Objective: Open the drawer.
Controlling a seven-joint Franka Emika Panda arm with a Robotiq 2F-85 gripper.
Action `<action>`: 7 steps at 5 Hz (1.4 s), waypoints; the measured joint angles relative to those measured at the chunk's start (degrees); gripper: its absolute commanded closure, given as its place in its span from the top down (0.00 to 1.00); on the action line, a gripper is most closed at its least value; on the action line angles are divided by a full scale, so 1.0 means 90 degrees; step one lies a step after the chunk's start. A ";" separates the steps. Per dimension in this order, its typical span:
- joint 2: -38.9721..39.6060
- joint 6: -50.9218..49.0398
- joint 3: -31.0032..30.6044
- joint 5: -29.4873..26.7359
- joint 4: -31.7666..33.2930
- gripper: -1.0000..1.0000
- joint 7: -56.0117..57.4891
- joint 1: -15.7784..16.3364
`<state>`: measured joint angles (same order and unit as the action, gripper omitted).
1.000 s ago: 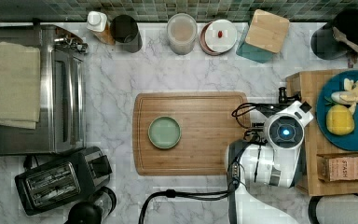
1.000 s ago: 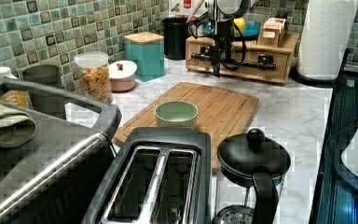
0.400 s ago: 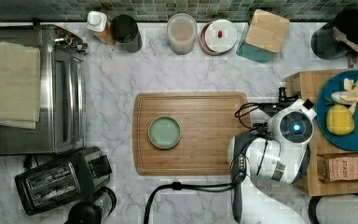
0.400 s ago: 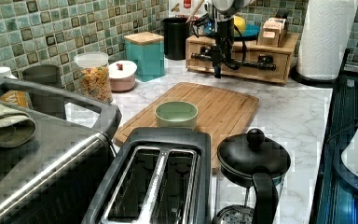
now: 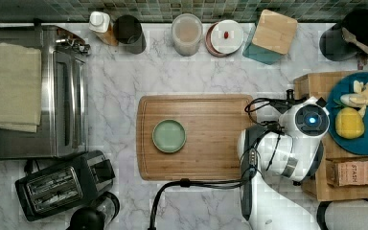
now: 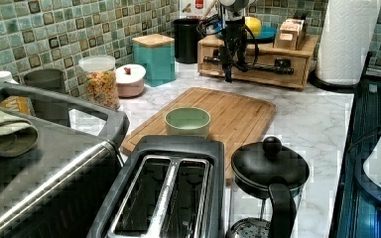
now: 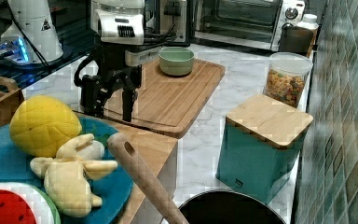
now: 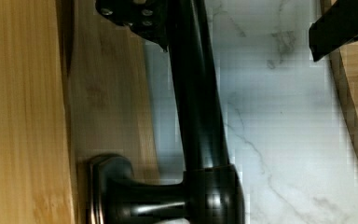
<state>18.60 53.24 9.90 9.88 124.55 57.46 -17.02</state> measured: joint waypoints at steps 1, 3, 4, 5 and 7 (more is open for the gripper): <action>-0.0020 0.0012 -0.0054 -0.0117 0.0012 1.00 -0.0606 -0.0006; -0.0092 0.0712 -0.0673 -0.0959 0.0448 1.00 -0.1442 0.0200; -0.0146 0.0681 -0.0862 -0.0869 0.0671 1.00 -0.1784 0.0689; -0.0434 0.0090 -0.1095 -0.0829 0.0870 1.00 -0.1943 0.1198; -0.0636 -0.0025 -0.1104 -0.0522 0.0995 1.00 -0.1943 0.1421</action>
<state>12.88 53.02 -0.04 5.19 133.50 39.98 -4.24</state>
